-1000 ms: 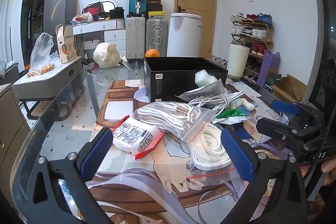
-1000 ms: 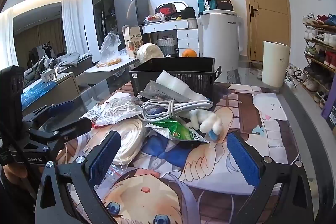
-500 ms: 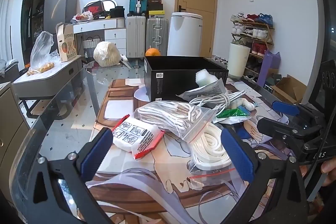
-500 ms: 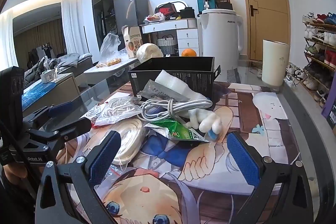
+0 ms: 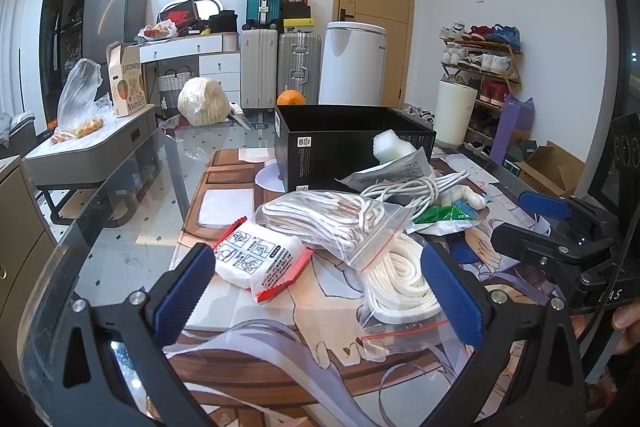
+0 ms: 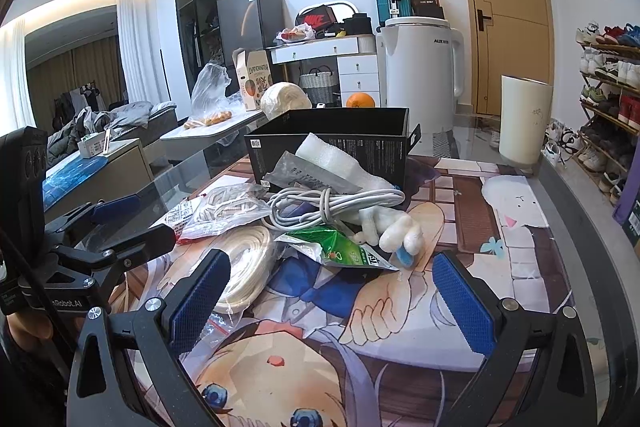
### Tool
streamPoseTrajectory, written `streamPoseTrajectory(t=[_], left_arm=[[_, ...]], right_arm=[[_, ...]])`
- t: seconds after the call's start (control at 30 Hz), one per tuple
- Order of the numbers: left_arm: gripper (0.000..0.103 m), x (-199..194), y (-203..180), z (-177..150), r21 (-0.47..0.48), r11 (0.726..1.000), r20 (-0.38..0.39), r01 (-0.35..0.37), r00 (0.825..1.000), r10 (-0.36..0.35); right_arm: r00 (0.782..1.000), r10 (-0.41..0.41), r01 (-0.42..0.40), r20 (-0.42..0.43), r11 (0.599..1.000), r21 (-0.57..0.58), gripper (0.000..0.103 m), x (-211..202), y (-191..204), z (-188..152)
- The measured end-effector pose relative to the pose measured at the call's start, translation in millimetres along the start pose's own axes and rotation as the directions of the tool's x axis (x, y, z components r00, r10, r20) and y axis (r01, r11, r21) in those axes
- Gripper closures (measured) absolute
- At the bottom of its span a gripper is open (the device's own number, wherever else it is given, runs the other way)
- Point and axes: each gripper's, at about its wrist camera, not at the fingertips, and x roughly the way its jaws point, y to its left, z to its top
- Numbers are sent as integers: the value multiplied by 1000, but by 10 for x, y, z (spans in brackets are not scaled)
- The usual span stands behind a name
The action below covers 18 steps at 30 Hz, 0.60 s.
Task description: Organize soft objects
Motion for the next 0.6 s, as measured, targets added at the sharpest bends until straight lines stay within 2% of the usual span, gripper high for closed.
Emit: streamPoseTrajectory(t=[0.6], left_arm=[[0,-4,-1,11,1,1000,-3,-1,1000,1]], right_arm=[[1000,0,0,-1,1000,0,0,0,-6,-3]])
